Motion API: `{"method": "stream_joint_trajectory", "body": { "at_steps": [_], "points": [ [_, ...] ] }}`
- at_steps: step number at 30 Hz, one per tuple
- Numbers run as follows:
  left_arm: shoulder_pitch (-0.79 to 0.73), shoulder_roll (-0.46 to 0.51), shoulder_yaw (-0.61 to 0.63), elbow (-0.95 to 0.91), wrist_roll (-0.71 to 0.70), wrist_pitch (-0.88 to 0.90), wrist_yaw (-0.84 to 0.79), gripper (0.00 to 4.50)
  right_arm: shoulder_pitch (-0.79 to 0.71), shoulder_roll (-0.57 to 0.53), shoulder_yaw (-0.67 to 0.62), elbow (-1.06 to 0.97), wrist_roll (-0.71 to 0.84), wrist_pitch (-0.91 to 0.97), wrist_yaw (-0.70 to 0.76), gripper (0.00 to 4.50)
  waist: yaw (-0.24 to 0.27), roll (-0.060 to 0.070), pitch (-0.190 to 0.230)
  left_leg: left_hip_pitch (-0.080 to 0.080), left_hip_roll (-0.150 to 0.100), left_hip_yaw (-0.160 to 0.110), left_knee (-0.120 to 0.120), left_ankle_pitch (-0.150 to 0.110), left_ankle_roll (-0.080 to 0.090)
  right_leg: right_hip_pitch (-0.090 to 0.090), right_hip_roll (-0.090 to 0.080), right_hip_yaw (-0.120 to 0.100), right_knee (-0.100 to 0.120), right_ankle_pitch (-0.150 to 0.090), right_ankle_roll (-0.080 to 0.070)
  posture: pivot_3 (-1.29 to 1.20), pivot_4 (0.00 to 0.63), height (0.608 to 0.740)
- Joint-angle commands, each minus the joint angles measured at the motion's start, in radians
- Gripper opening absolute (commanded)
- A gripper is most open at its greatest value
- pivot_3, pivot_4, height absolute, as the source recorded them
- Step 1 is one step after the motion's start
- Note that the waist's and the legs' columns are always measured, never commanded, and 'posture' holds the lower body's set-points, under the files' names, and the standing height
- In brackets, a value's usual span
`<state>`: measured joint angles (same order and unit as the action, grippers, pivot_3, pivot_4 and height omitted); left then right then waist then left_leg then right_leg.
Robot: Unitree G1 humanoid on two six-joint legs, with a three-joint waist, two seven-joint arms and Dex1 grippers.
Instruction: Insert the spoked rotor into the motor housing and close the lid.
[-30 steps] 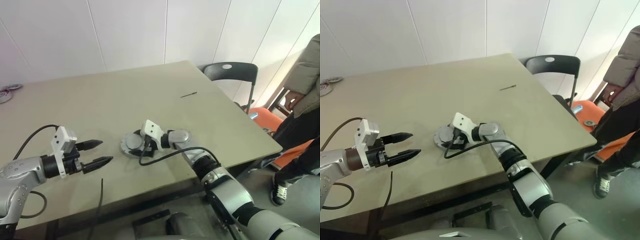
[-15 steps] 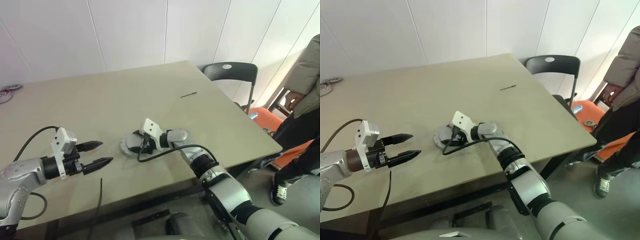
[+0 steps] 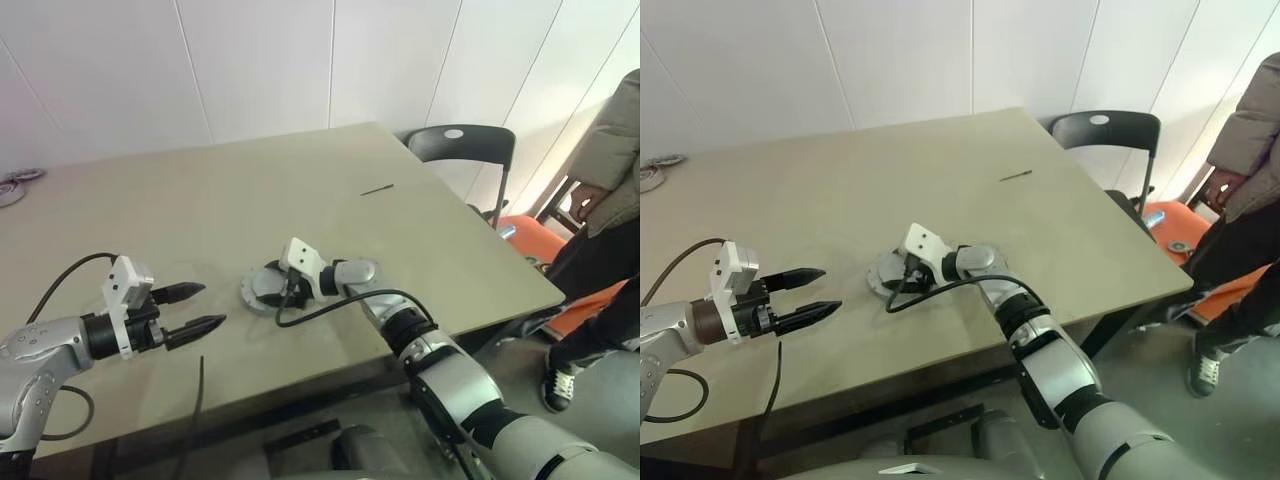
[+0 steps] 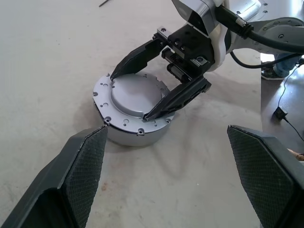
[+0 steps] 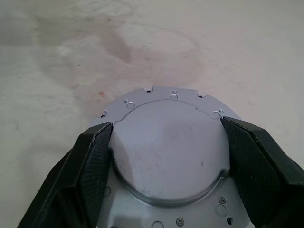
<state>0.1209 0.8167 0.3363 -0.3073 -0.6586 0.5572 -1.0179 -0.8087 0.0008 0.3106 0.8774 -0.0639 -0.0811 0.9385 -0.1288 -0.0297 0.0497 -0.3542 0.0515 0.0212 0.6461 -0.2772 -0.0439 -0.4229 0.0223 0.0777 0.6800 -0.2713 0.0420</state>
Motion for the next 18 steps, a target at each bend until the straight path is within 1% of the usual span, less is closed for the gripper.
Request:
{"method": "stream_joint_trajectory", "body": {
  "at_steps": [1,7,10,14,18],
  "points": [
    [-0.007,0.009,0.027,-0.019,-0.004,-0.016,0.0,4.33,-0.006,-0.016,0.021,0.039,-0.036,0.001,0.003,3.24,0.0,0.0,0.0,0.0,0.0,0.0,0.0,0.0,0.0,0.0,0.0,0.0,0.0,0.0,0.0,0.0,0.0,0.74],
    [-0.008,0.037,0.036,-0.018,0.003,-0.021,-0.023,4.33,-0.039,-0.012,0.01,0.075,-0.028,0.002,0.015,3.24,0.001,0.0,0.0,0.0,0.0,0.0,0.0,0.0,0.0,0.0,0.0,0.0,0.0,0.0,-0.001,0.0,0.0,0.74],
    [-0.001,0.076,0.059,-0.003,0.005,-0.016,-0.055,4.33,-0.05,-0.008,0.005,0.086,-0.022,0.003,0.026,3.24,0.0,0.0,0.0,0.0,0.0,0.0,0.0,0.0,0.0,0.0,0.0,0.0,0.0,0.0,-0.001,0.0,0.0,0.74],
    [0.054,0.135,0.112,-0.014,-0.006,-0.002,-0.114,4.33,-0.05,-0.007,0.009,0.091,-0.024,-0.002,0.039,3.24,-0.001,0.001,0.001,0.0,0.0,0.0,0.0,0.0,0.0,0.0,0.0,0.0,0.0,0.0,-0.001,0.0,0.0,0.74],
    [0.109,0.141,0.153,-0.055,-0.024,0.015,-0.126,4.33,-0.044,-0.006,0.011,0.088,-0.021,0.003,0.06,3.24,0.0,0.003,0.002,0.0,0.0,0.0,0.0,0.0,0.0,0.0,-0.001,0.0,0.0,-0.001,-0.001,0.0,0.0,0.74]
  ]
}}
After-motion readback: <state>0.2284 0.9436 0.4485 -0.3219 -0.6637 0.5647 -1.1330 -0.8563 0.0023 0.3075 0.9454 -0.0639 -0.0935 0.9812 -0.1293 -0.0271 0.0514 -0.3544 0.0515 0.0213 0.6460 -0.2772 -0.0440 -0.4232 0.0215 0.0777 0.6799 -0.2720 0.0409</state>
